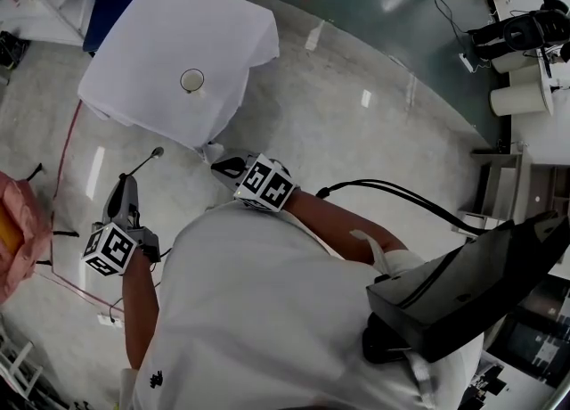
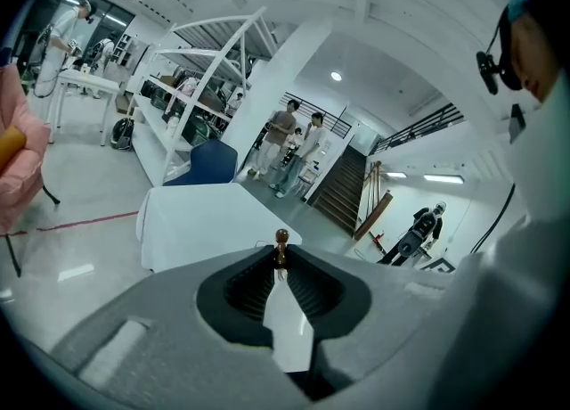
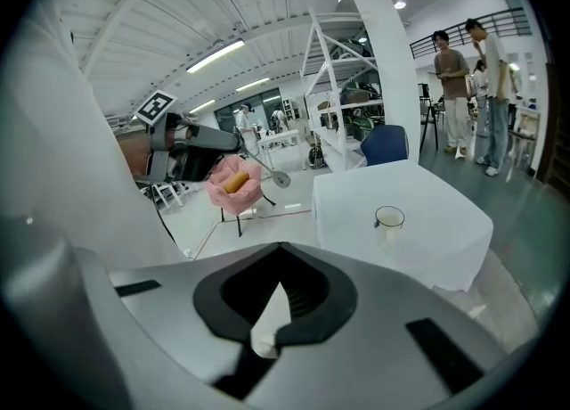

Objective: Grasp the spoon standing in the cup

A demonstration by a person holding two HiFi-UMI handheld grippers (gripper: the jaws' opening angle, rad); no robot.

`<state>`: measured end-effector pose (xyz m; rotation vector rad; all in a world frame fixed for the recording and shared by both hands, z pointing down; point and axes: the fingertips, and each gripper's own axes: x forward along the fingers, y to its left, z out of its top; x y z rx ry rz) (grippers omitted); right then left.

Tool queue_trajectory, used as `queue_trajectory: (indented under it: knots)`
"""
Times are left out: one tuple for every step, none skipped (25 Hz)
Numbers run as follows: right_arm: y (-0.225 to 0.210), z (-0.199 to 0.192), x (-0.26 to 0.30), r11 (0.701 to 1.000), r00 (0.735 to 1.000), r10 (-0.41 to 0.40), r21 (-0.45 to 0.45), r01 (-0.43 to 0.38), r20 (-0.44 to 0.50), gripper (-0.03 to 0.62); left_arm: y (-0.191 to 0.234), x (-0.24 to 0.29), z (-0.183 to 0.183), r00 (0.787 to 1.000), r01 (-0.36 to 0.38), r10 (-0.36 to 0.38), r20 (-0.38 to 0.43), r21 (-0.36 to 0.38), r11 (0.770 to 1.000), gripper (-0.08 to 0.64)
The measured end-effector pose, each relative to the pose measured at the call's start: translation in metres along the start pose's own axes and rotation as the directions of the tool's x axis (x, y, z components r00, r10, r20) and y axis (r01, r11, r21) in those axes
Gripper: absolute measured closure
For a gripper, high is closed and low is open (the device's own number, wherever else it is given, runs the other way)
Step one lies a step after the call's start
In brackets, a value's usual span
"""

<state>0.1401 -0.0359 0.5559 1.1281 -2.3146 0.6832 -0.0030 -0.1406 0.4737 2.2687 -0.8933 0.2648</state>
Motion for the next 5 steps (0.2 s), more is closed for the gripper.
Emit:
queue_trajectory:
  knots:
    - [-0.009,0.001,-0.001,1.000,1.000,-0.002,0.001,0.002,0.003,0.584,-0.002,0.010,0.002,1.000,0.001,-0.001,-0.003,0.002,1.000,0.508]
    - [-0.019,0.001,-0.002,1.000,1.000,-0.006,0.001,0.006,0.005,0.584,-0.004,0.020,0.005,1.000,0.001,-0.001,-0.005,0.004,1.000,0.508]
    - [-0.029,0.002,-0.004,1.000,1.000,-0.010,0.000,0.010,0.008,0.584,-0.007,0.030,0.008,1.000,0.001,-0.001,-0.007,0.007,1.000,0.508]
    - [-0.039,0.003,-0.006,1.000,1.000,-0.014,-0.001,0.014,0.010,0.584,-0.011,0.040,0.010,1.000,0.002,-0.002,-0.009,0.009,1.000,0.508]
    - [-0.049,0.003,-0.009,1.000,1.000,-0.018,-0.002,0.018,0.012,0.584,-0.014,0.051,0.013,1.000,0.003,-0.003,-0.010,0.011,1.000,0.508]
